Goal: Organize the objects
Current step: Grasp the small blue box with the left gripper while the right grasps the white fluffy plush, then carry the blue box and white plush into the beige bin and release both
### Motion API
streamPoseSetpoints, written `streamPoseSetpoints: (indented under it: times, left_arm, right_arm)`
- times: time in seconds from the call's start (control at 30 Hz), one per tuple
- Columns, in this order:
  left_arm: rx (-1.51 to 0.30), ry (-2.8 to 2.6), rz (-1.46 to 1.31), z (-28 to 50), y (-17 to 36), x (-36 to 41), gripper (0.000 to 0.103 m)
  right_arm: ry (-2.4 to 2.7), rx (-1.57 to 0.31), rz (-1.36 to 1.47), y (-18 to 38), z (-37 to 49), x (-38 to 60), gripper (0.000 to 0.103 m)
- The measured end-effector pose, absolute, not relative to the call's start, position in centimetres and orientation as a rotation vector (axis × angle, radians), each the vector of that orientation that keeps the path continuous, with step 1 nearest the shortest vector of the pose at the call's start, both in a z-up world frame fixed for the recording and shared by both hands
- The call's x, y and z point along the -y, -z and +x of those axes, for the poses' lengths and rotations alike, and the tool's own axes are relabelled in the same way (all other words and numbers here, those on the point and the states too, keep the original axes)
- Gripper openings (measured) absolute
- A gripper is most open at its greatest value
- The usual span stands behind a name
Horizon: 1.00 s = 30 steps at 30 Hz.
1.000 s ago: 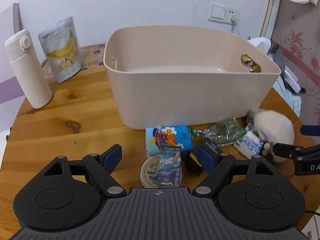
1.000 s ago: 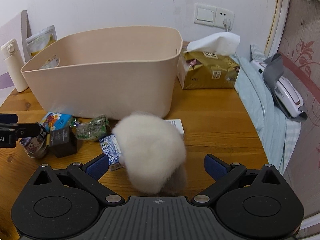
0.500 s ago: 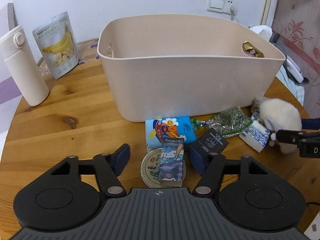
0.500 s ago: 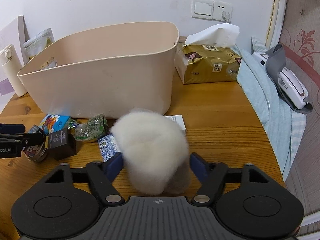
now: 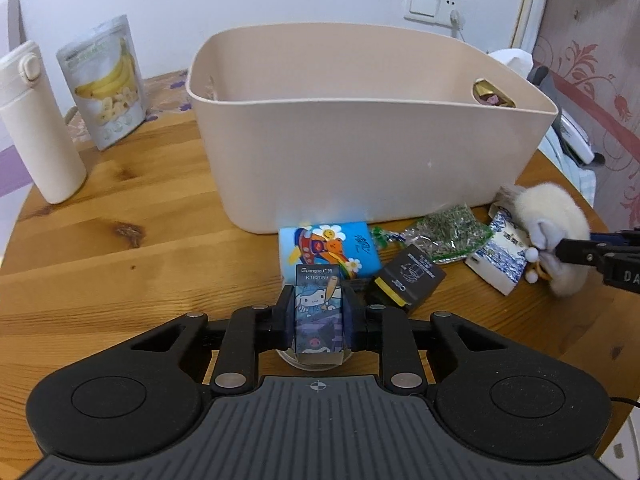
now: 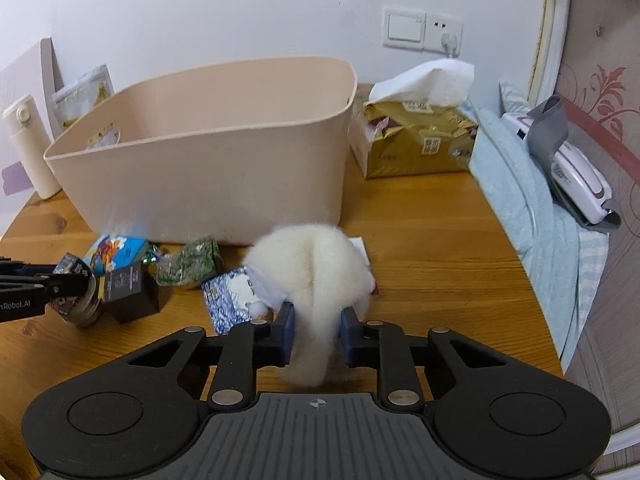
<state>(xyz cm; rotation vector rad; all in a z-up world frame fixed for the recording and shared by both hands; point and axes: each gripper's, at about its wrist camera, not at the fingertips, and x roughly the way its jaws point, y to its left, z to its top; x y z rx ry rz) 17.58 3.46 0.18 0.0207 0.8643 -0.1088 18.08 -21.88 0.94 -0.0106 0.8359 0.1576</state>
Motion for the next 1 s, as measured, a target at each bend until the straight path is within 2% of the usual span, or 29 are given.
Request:
streamPoseSetpoints:
  times: [0.1,1.0]
  left_arm:
    - [-0.848,0.100,0.016,17.4,-0.8,-3.9,0.023]
    - [-0.695,0.076,-0.014,16.5,-5.9,-5.6,0.023]
  right_arm:
    - [-0.154,-0.820,-0.004,-1.5,18.0,22.1,0.012]
    - [-0.137,-0.731,0.003,-4.4,16.5,22.6,0.008]
